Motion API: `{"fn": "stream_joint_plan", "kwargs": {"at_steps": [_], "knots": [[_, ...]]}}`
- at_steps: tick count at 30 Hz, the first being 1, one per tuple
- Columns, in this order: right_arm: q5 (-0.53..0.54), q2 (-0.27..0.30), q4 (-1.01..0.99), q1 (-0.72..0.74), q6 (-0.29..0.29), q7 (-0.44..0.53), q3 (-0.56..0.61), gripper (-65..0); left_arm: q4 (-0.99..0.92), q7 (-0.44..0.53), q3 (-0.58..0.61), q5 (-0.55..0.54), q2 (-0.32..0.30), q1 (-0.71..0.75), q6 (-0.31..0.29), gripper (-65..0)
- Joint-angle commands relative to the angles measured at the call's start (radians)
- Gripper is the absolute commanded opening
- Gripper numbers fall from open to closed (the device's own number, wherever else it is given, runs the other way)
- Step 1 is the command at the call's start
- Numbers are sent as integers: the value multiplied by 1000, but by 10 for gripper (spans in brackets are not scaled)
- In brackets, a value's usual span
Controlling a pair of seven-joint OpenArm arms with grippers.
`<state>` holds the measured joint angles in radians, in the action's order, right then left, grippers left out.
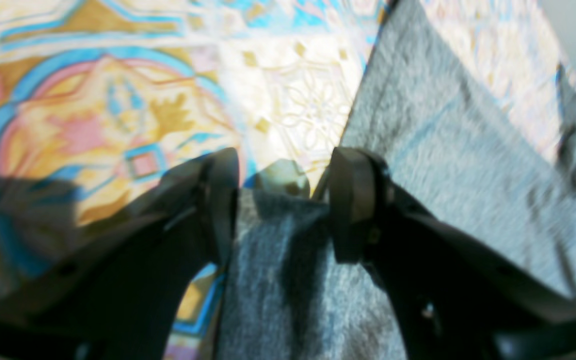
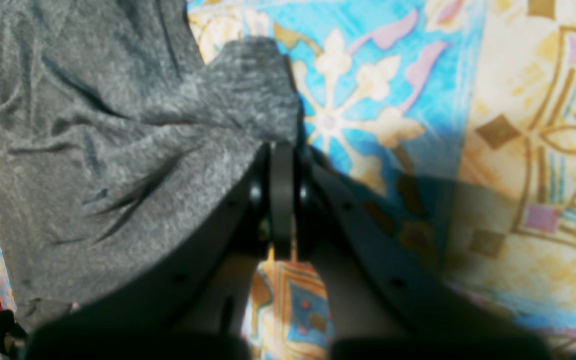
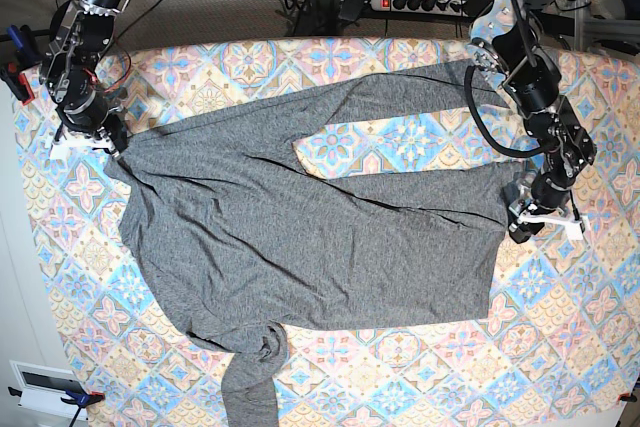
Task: Layout the t-shirt on the table in an organized manner, then fold the t-shirt properly
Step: 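Release the sleeve cuff and move the left gripper to the shirt side seam, then grasp the shirt side edge with the left gripper and lift it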
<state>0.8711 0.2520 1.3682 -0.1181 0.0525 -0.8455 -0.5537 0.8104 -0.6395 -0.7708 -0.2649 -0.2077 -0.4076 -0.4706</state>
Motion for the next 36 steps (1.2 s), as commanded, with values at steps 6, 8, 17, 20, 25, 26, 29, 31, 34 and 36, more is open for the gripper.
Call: {"fn": "stream_joint_plan", "kwargs": {"at_steps": [6, 8, 17, 20, 25, 26, 29, 31, 34, 36], "knots": [[-43, 16, 4, -1, 27, 1, -7, -650, 0, -53, 67, 16, 4, -14, 0, -527], [-43, 16, 4, 1, 27, 1, -7, -650, 4, -53, 67, 14, 4, -14, 0, -596], [-45, 16, 4, 1, 27, 1, -7, -650, 79, -56, 67, 14, -2, -11, -4, -650], [-45, 16, 4, 1, 27, 1, -9, -650, 159, -87, 67, 14, 0, 11, -4, -650], [-45, 16, 4, 1, 27, 1, -9, -650, 278, -136, 69, 14, 4, 34, -4, -650], [-45, 16, 4, 1, 27, 1, -9, -650, 294, -139, 69, 14, 4, 39, -4, -650], [-45, 16, 4, 1, 27, 2, -9, -650, 343, -144, 69, 14, 4, 60, -4, -650], [-45, 16, 4, 1, 27, 2, -9, -650, 387, -144, 69, 14, 4, 80, -6, -650], [-45, 16, 4, 2, 27, 2, -9, -650, 462, -144, 107, 14, 4, 123, -6, -650], [-45, 16, 4, 24, 27, 2, -9, -650, 541, -144, 165, 14, 4, 172, -6, -650]]}}
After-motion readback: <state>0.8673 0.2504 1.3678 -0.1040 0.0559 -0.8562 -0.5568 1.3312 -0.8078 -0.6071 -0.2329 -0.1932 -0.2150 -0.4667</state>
